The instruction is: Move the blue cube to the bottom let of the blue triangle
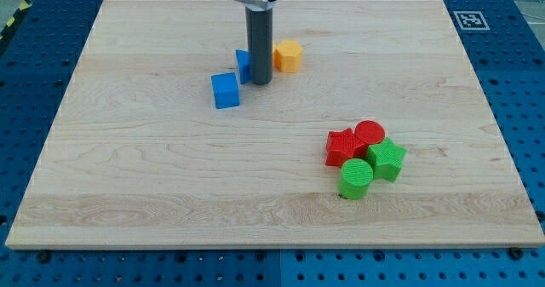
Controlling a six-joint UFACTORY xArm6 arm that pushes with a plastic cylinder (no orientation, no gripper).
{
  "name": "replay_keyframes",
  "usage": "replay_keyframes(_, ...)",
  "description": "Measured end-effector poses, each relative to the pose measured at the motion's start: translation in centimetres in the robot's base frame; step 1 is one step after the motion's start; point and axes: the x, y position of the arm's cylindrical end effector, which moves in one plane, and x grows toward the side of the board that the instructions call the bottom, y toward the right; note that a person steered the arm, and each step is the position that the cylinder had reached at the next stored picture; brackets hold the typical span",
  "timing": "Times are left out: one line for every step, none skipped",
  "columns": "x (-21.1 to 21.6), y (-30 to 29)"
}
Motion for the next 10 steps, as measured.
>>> replay_keyframes(0.0,-0.4)
replay_keyframes(0.0,-0.7)
replay_keyframes(1.9,3.0)
replay_keyframes(5.9,3.6)
replay_keyframes(9.1,2.8)
replay_keyframes(9.5,-1.8)
replay_keyframes(7.6,-5.7)
replay_keyframes(5.0,-5.9)
replay_keyframes(3.2,-5.1)
replay_keyframes(3.0,-5.1)
